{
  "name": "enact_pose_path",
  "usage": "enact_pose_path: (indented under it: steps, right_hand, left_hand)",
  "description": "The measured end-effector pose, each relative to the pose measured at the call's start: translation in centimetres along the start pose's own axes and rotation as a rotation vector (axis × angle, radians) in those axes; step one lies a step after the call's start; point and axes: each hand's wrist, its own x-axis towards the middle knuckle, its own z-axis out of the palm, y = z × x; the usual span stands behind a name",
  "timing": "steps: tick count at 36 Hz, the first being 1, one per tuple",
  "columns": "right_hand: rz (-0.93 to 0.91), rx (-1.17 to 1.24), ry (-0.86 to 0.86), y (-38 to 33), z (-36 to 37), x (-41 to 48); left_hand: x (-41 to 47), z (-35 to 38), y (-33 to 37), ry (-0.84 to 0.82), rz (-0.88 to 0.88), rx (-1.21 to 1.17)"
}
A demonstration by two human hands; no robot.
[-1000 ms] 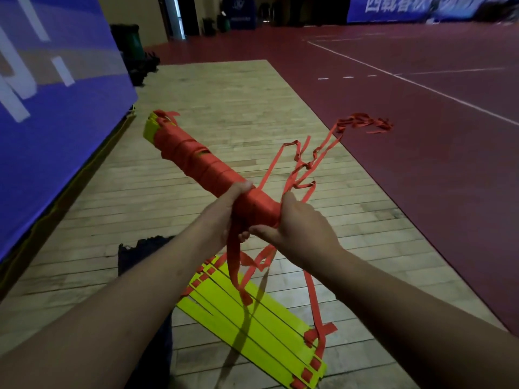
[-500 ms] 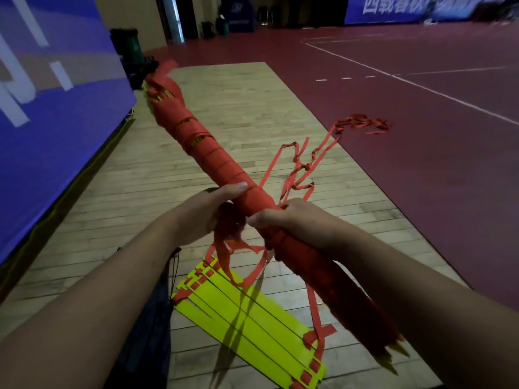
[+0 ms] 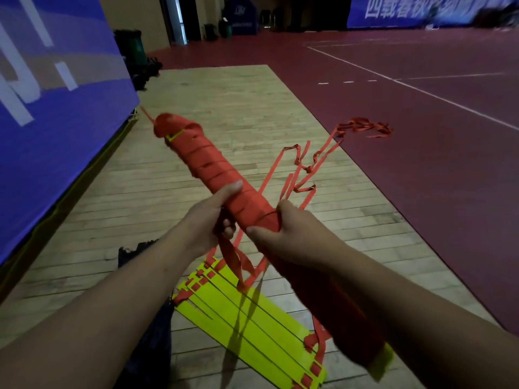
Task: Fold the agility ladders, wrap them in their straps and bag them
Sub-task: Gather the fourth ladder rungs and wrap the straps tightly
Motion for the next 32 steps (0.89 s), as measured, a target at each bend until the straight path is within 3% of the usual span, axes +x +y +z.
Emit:
enact_pose_path:
  steps: [3, 6, 8, 10, 13, 18, 23, 25, 29, 32]
  right_hand:
    - [0.054, 0.477, -0.102, 0.2, -0.9, 0.4]
    - [0.174, 1.094, -0.521, 0.6, -0.9, 0.2]
    - [0.205, 1.272, -0.811, 0.4, -0.4, -0.3]
    - [0.184, 1.288, -0.911, 0.1, 0.1, -0.4]
    - [0.186, 1.196, -0.794, -0.8, 0.2, -0.5]
    - [0.203, 0.813, -0.309, -1.3, 1.2, -0.5]
    - [0.143, 0.155, -0.059, -1.5, 3.3, -1.2]
    - [0.093, 0.047, -0.048, -1.8, 3.7, -1.5]
    - [0.117, 0.328, -0.107, -1.5, 2.2, -0.5]
    - [0.217, 0.914, -0.408, -1.0, 0.9, 0.2]
  left_hand:
    - [-0.3, -0.1, 0.7, -0.086, 0.069, -0.010]
    - [-1.1, 0.3, 1.2, -0.190, 0.127, 0.005]
    - [-1.3, 0.4, 1.4, -0.234, 0.133, 0.021]
    - [-1.2, 0.0, 1.5, -0.273, 0.122, 0.071]
    - [-0.9, -0.8, 2.3, -0.250, 0.090, 0.220]
    - [-0.8, -2.3, 3.2, -0.202, -0.090, 0.458]
    - [-0.4, -1.3, 1.9, -0.080, -0.091, 0.416]
    - [-0.1, -0.7, 1.1, 0.036, -0.069, 0.346]
    - [0.2, -1.3, 1.1, 0.023, 0.006, 0.132]
    - [0.1, -1.5, 1.8, -0.101, 0.106, -0.042]
